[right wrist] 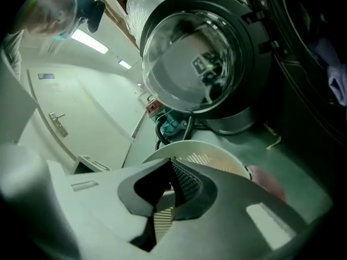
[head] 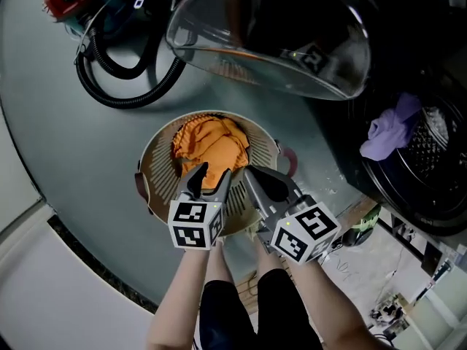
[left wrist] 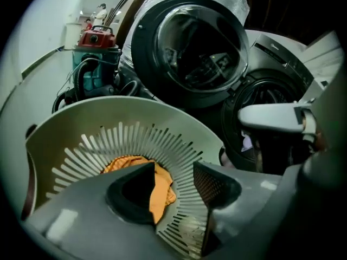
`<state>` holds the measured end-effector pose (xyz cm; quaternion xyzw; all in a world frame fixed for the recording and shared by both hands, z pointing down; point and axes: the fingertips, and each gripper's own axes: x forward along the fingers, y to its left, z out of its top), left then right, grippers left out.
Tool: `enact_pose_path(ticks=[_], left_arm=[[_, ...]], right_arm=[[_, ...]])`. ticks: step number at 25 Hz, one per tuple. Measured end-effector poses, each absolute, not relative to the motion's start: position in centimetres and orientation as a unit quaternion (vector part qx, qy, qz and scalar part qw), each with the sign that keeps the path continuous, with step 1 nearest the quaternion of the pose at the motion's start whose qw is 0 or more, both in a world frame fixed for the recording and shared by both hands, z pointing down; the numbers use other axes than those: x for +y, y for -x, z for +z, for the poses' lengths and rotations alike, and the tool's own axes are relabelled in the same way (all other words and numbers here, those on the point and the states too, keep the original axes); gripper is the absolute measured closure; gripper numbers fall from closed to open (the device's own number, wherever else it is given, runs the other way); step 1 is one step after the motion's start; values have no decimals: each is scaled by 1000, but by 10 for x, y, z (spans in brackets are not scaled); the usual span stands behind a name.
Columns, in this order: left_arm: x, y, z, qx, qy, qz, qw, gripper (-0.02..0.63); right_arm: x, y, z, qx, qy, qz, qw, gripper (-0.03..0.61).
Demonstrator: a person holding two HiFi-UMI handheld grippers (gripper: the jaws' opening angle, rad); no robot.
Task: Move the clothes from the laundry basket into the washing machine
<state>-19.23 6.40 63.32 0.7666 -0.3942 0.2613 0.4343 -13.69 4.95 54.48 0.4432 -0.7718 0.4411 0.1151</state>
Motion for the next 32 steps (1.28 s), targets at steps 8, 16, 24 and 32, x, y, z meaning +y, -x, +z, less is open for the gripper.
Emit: enact_pose_path(ticks=[8, 16, 24, 32], left_arm=[[74, 185, 733, -366, -760, 353, 404, 321], [100, 166, 815, -315, -749, 422, 403, 295], [114, 165, 863, -284, -730, 531, 322, 262], [106, 188, 828, -312, -731, 509, 331, 577]], right_arm=[[49, 139, 547, -786, -428, 436, 100, 549], [66, 121, 562, -795, -429, 416, 106, 549], [72, 103, 572, -787, -444, 418, 97, 549], [68, 96, 561, -782, -454, 416, 95, 549]])
